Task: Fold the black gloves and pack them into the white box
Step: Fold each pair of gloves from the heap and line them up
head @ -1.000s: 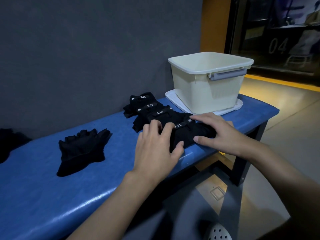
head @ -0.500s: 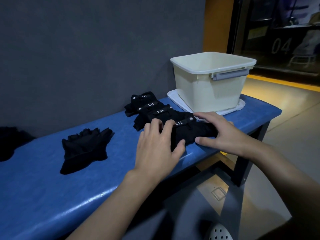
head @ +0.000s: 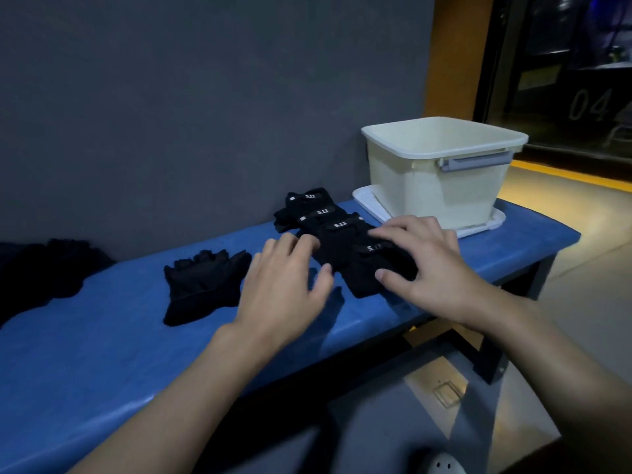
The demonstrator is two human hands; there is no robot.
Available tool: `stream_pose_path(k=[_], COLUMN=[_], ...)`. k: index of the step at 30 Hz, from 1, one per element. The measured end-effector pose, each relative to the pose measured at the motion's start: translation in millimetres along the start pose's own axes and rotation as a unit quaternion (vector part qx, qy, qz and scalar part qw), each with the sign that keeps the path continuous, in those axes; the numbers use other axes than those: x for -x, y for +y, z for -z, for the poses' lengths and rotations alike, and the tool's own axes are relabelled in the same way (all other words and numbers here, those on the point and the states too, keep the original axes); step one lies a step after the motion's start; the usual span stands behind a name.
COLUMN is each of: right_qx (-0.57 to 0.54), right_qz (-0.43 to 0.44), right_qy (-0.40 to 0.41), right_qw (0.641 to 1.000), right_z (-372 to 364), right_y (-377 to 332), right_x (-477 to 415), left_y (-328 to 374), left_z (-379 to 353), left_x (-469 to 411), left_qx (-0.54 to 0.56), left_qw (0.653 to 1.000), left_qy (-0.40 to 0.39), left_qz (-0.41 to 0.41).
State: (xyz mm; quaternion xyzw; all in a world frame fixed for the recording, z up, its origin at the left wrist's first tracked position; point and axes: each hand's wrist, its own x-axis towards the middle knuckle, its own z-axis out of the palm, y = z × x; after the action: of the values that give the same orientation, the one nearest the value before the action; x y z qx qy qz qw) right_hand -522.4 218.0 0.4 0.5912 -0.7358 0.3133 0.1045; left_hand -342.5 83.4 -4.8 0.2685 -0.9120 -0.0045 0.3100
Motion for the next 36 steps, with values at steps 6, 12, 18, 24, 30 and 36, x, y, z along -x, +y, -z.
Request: stream_pose_path(k=[6,12,18,24,30,36], right_qx=[-0.041,-0.083,-0.099,-0.119,-0.140,-0.171], right_qz=[0.126,0.114,0.114,0.105,0.115,0.142], right_qy=[-0.082,-0.195,-0.221,-0.219,-0.232,-0.248], right_qw=[0.988,0.971,0.964,0.963,0.956,0.943], right_z=[-44.7,-104.7,-129.4,-137.3,-144.1,-154.3], right_y=[-79.4,-125.3,-139.4,-149.0,-163.7,-190.5], right_x=[-25.8,-54.6,-73.2,-82.2,-84.1,-84.1], left_y=[-80.8,-134.7,-151.2,-165.9,-176.6,-190.9], left_z=[48.4,70.9,69.2,70.1,83.6,109.0], left_x=[30.5,72.9,73.7,72.7,84.0,107.1], left_qx=[-0.042,-0.036,0.030,0.039,0.031,0.012], left_qw=[0.995,0.989,0.993,0.992,0.993,0.992], left_qy=[-0.011,-0.095,-0.072,-0.079,-0.074,-0.064], left_qz=[0.085,0.106,0.094,0.086,0.091,0.105])
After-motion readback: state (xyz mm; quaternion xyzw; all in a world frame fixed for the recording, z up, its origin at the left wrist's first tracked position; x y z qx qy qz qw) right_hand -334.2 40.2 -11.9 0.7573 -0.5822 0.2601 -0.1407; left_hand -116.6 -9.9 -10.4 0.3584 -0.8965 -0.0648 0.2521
